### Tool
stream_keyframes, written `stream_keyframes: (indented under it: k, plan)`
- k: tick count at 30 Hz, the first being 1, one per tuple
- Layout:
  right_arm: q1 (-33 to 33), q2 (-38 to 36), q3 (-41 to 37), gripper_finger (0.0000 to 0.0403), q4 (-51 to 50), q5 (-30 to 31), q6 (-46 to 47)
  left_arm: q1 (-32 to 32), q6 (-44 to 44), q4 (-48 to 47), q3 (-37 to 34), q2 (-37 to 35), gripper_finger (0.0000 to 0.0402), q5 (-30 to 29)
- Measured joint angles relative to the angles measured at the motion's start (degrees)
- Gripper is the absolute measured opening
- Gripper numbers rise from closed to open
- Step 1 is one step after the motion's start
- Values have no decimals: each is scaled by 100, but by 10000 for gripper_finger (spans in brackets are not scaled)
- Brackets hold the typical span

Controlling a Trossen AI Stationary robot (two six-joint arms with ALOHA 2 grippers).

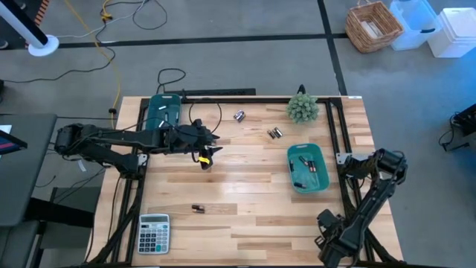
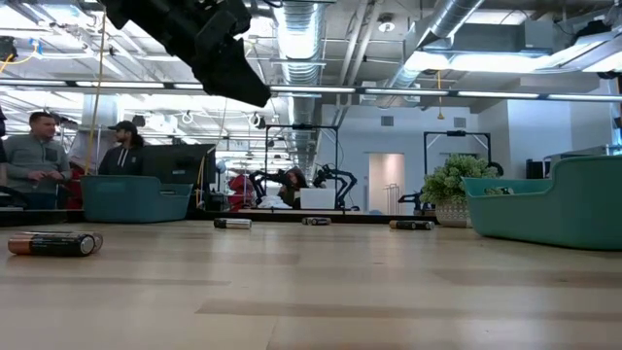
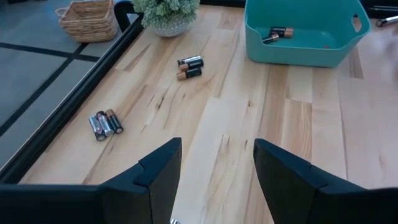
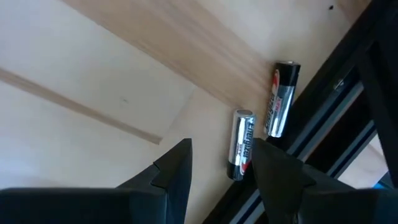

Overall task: Sort batteries
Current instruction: Put the black-silver battery into the blue bin

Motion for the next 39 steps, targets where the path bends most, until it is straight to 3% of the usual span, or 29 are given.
stream_keyframes:
  k: [13, 26, 39]
  plan:
    - [209, 29, -26, 181, -109, 45, 17, 0, 76, 8, -2, 0, 194, -2]
    - [-216, 35, -28, 187, -499, -364, -2556, 0, -61, -17, -2, 0, 194, -3]
    - [-247, 35, -28, 225, -313, -362, -3651, 0, -192, -25, -2, 0, 194, -70]
